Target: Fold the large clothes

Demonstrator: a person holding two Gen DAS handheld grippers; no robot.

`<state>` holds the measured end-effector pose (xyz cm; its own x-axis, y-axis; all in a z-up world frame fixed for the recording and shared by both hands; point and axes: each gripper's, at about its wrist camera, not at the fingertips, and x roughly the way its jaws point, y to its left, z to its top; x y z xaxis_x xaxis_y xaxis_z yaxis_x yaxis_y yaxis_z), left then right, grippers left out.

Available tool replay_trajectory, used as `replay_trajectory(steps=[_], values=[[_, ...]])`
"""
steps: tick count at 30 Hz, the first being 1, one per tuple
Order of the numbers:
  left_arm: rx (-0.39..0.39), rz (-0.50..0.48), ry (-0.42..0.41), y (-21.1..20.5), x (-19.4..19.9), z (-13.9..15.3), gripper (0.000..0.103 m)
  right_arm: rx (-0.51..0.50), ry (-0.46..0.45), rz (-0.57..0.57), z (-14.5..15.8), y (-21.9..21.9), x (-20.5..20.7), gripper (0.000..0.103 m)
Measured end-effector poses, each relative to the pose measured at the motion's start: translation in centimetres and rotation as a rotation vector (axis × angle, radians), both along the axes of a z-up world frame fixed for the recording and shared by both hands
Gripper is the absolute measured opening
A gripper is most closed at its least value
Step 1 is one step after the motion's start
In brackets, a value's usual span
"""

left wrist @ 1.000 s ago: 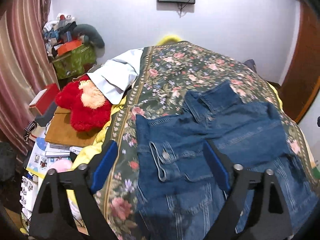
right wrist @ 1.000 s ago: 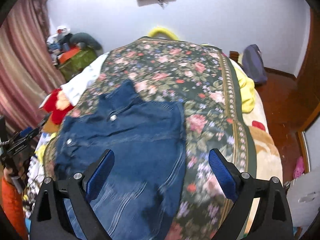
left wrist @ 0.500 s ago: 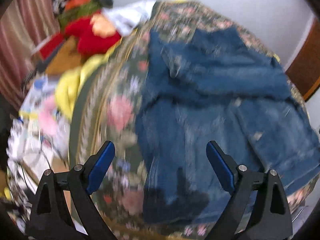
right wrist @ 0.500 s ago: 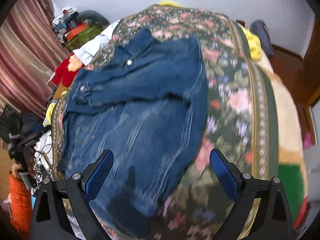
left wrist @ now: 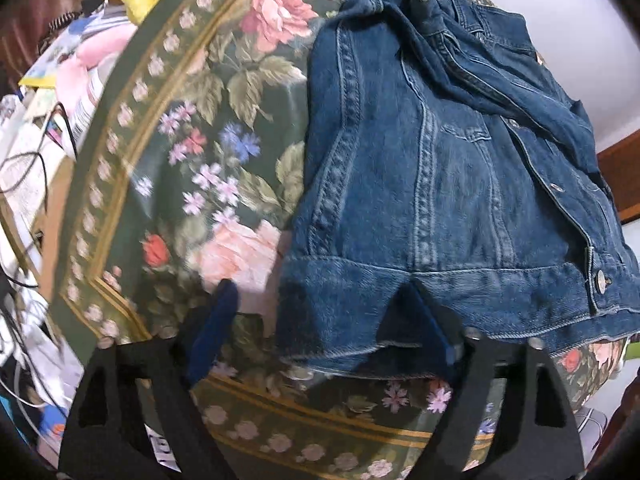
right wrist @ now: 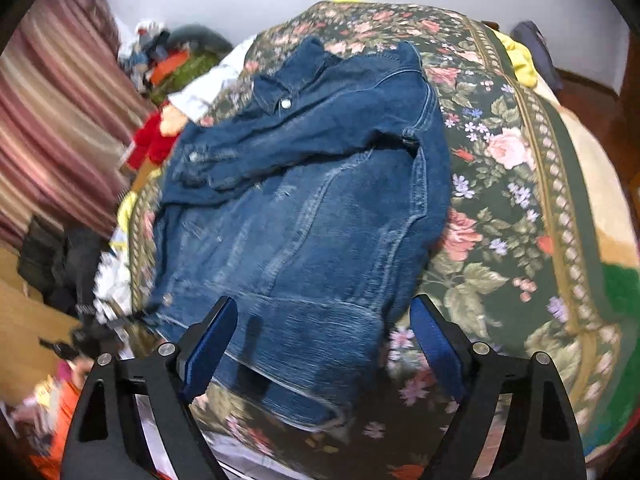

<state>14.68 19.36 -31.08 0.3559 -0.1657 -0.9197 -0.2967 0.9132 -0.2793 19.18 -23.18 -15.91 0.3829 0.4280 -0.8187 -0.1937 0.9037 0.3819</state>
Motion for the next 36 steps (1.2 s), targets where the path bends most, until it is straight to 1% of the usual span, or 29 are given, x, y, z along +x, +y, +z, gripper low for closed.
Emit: replay_trajectory(steps=[1,2,3,4,5,6,7,8,10,13,15,17,19,23,25,29,32,36], values=[[0.001,-0.005,-0.009,-0.3,-0.1,0.0,0.063,-0.001,-0.006,-0.007,-0.1,0.2,0.0,0.081],[-0.005,-0.018,-0.021,-0.7,-0.1,0.3,0.054,-0.012,-0.014,-0.007,-0.1,0.5,0.0,0.077],[0.034,-0.018,-0.025,-1.4,-0.1,0.7,0.052,-0.028,-0.026,-0.004,-0.1,0.7,-0.1,0.066],[0.068,-0.027,-0.032,-1.9,0.0,1.0,0.044,-0.035,-0.033,0.002,-0.1,1.0,-0.1,0.056],[0.09,-0.035,-0.036,-2.4,0.2,1.3,0.033,-0.031,-0.032,0.006,-0.1,1.0,0.0,0.052],[0.132,-0.042,-0.04,-2.8,0.2,1.7,0.026,-0.024,-0.032,0.004,-0.1,0.9,0.1,0.046],[0.148,-0.052,-0.045,-3.0,0.5,2.2,0.023,-0.005,-0.029,0.003,-0.1,0.7,0.3,0.038],[0.147,-0.06,-0.059,-2.9,0.6,2.6,0.02,0.007,-0.023,0.003,-0.1,0.5,0.5,0.034],[0.15,-0.068,-0.097,-3.0,0.7,4.0,0.018,0.069,-0.003,-0.001,0.0,-0.4,1.0,0.026],[0.157,-0.086,-0.173,-3.3,1.2,7.0,0.017,0.139,0.001,-0.005,0.7,-1.5,1.9,0.022],[0.166,-0.101,-0.233,-3.4,2.1,9.5,0.017,0.158,-0.011,0.004,1.5,-1.5,2.5,0.022],[0.171,-0.115,-0.298,-3.7,3.0,12.1,0.017,0.157,-0.044,0.018,2.5,-1.3,3.1,0.021],[0.168,-0.127,-0.345,-3.7,3.8,14.0,0.017,0.15,-0.082,0.033,3.6,-0.9,3.7,0.021],[0.169,-0.137,-0.445,-3.4,7.3,17.9,0.016,0.135,-0.174,0.046,6.0,-0.2,5.4,0.019],[0.163,-0.13,-0.469,-2.9,8.7,18.8,0.016,0.12,-0.22,0.039,7.1,-0.2,6.7,0.018],[0.17,-0.113,-0.5,-2.3,12.3,20.6,0.016,0.115,-0.266,0.013,8.5,-0.4,9.8,0.017],[0.179,-0.111,-0.501,-2.2,15.5,21.1,0.016,0.104,-0.283,-0.007,9.1,-0.5,12.7,0.017],[0.153,-0.086,-0.5,-1.2,19.1,21.0,0.016,0.106,-0.284,-0.051,9.0,-0.9,17.7,0.017]])
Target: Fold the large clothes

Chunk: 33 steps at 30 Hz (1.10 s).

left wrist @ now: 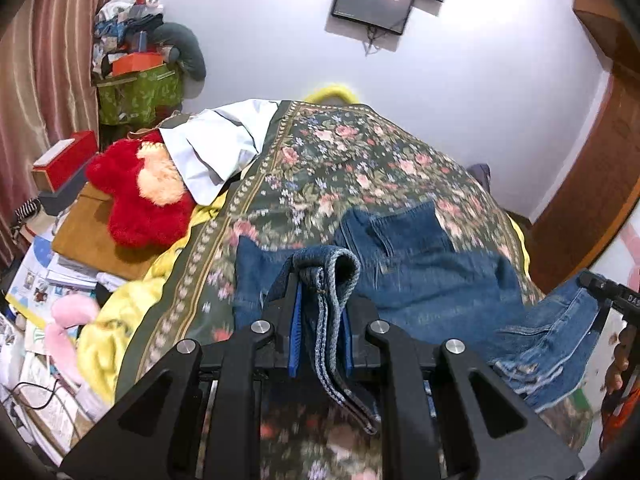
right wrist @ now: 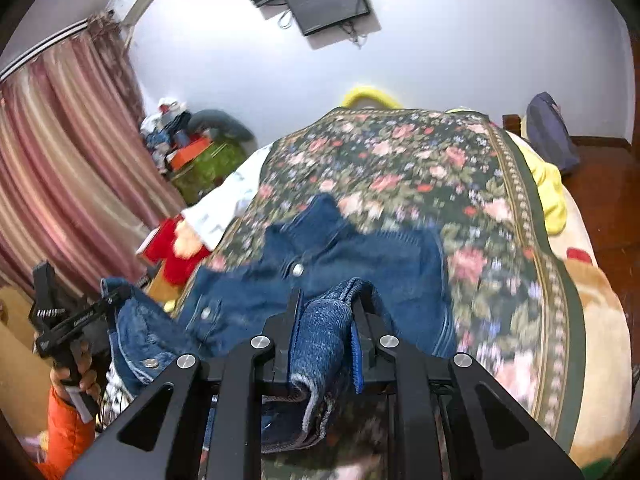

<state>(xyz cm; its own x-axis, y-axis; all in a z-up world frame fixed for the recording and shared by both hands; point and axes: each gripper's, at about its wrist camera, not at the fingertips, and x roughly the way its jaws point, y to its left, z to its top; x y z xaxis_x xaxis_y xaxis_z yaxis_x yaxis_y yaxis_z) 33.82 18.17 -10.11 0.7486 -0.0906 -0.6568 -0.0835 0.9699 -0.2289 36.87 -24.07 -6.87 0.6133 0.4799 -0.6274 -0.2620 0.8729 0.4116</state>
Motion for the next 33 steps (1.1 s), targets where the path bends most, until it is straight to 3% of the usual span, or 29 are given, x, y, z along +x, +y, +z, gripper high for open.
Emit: replay_trajectory(steps=[5,10,14,20,25,27,30,33], values=[[-0.015,0.057,0.042,1.8,5.9,-1.9,0.016,-0.036,0.003,-0.045,-1.4,0.9,6.1,0.017],[0.021,0.112,0.14,3.1,12.4,-6.4,0.016,-0.102,0.029,-0.068,-4.4,2.7,11.9,0.017],[0.015,0.134,0.228,3.7,15.7,-11.0,0.016,-0.178,0.07,-0.062,-8.0,4.1,15.8,0.017],[-0.014,0.171,0.321,4.7,17.9,-16.1,0.021,-0.25,0.125,-0.066,-12.5,4.3,19.2,0.017],[0.043,0.151,0.32,4.2,17.4,-16.2,0.022,-0.373,0.103,-0.183,-12.4,1.1,19.9,0.017],[0.084,0.133,0.337,3.5,17.5,-15.8,0.025,-0.337,0.116,-0.206,-11.6,-1.5,19.5,0.017],[0.148,0.116,0.349,2.6,17.0,-14.2,0.04,-0.261,0.148,-0.206,-10.3,-4.8,18.4,0.018],[0.235,0.123,0.286,1.8,15.6,-11.0,0.057,-0.271,0.125,-0.175,-8.6,-5.7,16.3,0.018]])
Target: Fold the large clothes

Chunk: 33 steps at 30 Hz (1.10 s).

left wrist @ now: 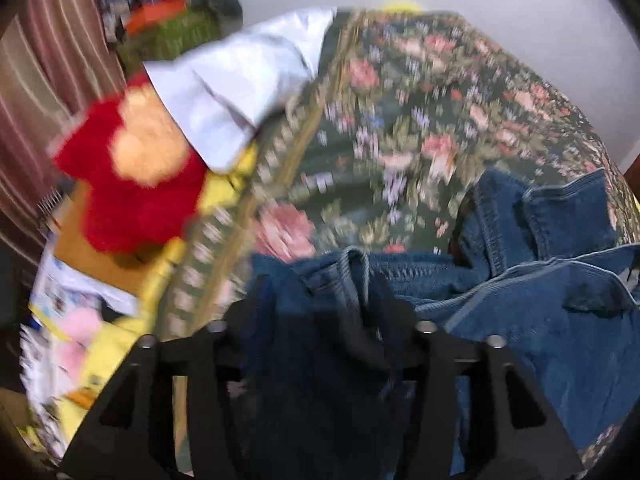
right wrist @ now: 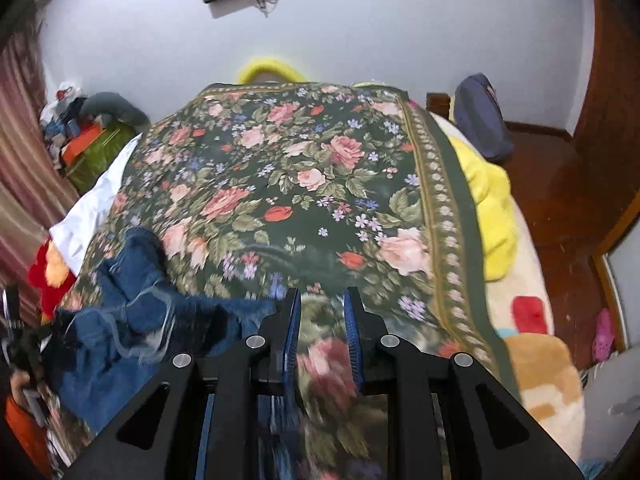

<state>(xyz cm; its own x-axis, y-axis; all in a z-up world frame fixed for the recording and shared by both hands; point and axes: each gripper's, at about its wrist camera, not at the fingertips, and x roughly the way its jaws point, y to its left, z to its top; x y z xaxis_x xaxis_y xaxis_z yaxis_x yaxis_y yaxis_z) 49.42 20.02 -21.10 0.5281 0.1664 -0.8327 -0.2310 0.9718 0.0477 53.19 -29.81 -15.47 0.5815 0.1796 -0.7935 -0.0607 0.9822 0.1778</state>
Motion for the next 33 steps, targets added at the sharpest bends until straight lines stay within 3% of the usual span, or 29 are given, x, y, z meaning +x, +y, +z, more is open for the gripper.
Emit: replay_trajectory(steps=[2,6,9,13,15,18,20,23,28,31,33], values=[[0.025,-0.022,-0.045,-0.4,-1.0,2.2,0.069,-0.019,-0.008,0.05,1.0,0.9,-1.4,0.018],[0.013,-0.078,-0.131,-1.4,-3.5,6.3,0.08,-0.044,-0.016,0.212,2.3,4.6,-4.7,0.018],[0.007,-0.14,-0.149,-2.8,-5.0,7.2,0.087,-0.05,0.007,0.325,2.0,8.1,-6.4,0.018],[-0.01,-0.244,-0.094,-5.4,-5.9,5.3,0.088,-0.061,0.064,0.432,0.0,12.6,-7.7,0.018],[-0.015,-0.286,-0.026,-6.8,-5.8,3.0,0.088,-0.084,0.102,0.474,-1.7,15.0,-7.9,0.018],[0.052,-0.336,0.063,-8.8,-5.0,-0.6,0.088,-0.116,0.151,0.526,-3.8,17.7,-8.0,0.018],[0.084,-0.331,0.088,-9.1,-3.9,-2.2,0.088,-0.146,0.177,0.56,-5.3,19.3,-7.6,0.018],[0.069,-0.301,0.156,-7.9,-1.0,-3.7,0.088,-0.214,0.19,0.606,-6.3,21.1,-6.4,0.018],[0.059,-0.148,0.159,-3.7,3.8,-3.2,0.088,-0.272,0.207,0.569,-6.4,21.5,-2.1,0.018],[0.102,-0.095,0.125,-1.8,5.8,-2.9,0.089,-0.218,0.224,0.508,-6.3,20.3,1.5,0.018],[0.075,-0.035,0.117,-0.7,6.5,-2.6,0.088,-0.131,0.239,0.47,-6.1,19.7,3.2,0.018]])
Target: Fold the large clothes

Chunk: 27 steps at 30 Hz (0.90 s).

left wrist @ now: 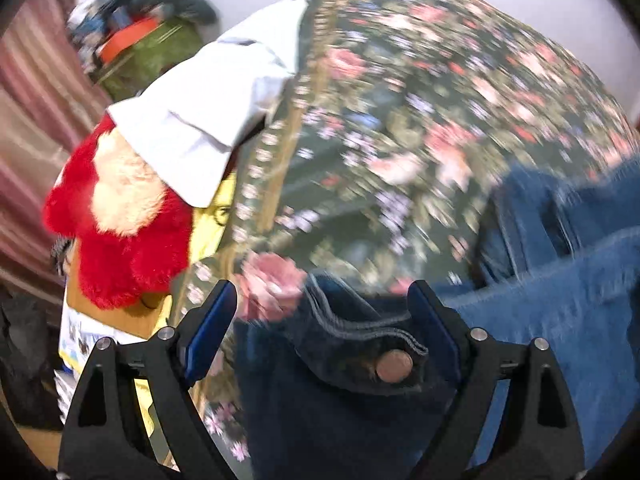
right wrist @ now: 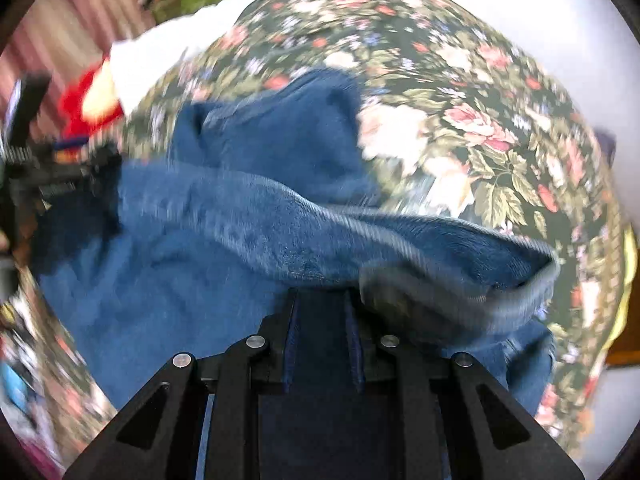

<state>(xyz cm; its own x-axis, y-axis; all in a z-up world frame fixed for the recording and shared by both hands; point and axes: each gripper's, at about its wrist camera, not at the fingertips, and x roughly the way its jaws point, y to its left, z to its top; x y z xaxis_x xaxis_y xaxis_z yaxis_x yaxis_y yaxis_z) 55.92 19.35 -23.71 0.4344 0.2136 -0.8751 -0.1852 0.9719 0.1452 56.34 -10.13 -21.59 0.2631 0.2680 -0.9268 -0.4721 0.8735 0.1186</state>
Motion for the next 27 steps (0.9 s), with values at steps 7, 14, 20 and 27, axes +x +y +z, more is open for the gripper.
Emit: replay_trajectory(steps=[7,14,20,27], values=[[0.076,-0.006,-0.131,-0.4,-2.4,5.1,0.088,0.234,0.035,-0.193,1.0,-2.6,1.1,0.018],[0.017,-0.189,-0.161,-4.0,-7.3,7.3,0.089,0.137,-0.064,-0.053,3.5,0.2,-3.8,0.018],[0.055,-0.243,-0.082,-5.2,-10.2,3.2,0.094,0.084,-0.064,0.068,2.2,3.9,-8.6,0.018],[0.037,-0.18,0.012,-0.4,-13.4,-1.7,0.102,-0.07,-0.069,0.209,-2.2,5.3,-11.5,0.018]])
